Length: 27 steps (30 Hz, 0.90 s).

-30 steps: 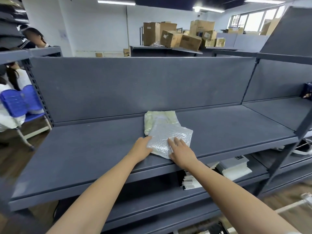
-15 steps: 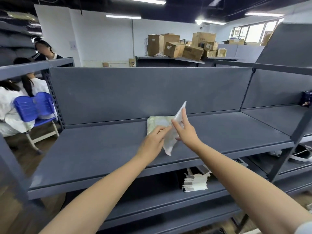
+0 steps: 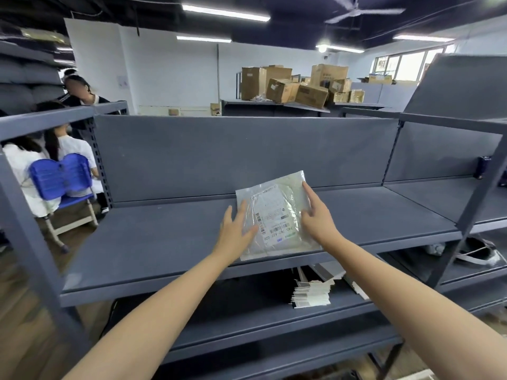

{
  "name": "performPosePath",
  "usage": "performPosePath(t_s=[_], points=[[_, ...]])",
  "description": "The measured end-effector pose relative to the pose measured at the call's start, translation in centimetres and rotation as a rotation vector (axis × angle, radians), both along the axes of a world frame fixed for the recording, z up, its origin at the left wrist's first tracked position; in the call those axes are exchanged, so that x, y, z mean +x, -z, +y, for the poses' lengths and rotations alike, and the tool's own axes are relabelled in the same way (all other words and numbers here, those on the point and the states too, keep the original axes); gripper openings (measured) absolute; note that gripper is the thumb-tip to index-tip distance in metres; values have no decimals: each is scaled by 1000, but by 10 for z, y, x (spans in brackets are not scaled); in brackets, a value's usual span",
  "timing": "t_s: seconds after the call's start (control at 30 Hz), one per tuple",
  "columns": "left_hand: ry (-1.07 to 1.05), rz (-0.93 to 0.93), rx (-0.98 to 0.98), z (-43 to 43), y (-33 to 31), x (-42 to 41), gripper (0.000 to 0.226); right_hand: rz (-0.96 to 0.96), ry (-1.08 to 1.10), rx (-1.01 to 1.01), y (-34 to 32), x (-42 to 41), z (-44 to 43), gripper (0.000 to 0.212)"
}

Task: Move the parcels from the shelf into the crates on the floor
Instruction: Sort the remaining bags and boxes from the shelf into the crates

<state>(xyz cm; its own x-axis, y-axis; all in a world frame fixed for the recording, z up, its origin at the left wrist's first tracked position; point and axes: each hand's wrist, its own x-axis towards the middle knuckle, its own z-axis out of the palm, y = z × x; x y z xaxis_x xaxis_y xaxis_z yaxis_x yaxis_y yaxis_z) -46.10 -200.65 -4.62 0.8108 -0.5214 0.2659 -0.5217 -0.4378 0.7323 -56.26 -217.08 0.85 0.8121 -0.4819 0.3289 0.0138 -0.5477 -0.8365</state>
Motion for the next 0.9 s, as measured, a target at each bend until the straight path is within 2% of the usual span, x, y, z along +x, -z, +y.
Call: performPosePath(t_s=[0.1,0.23,0.4,0.5,0.53,0.6,0.67,0.8,0.9], points=[[104,221,-138,10,1,6,78,-18,-29,26,1,-4,0,72],[139,194,-201,15,-5,6,74,46,-3,-49,8,-2,1,73],[189,69,-131,26,-19,21,70,279,127,-539,12,0,1,80],[230,-26,58,37,-34,26,70,302,138,-844,7,0,-1,84],[274,-48,158,40,-39,26,72,292,72,-836,5,1,-2,85],[343,-124,353,44,-48,25,77,264,-134,-673,-1,2,-1,87],[329,-208,433,44,-55,23,77,255,-287,-578,-4,2,3,87],[277,-214,323,43,-63,26,65,280,-396,-542,4,3,19,74],[135,-367,283,44,-62,29,45,245,-409,-505,12,5,27,60]])
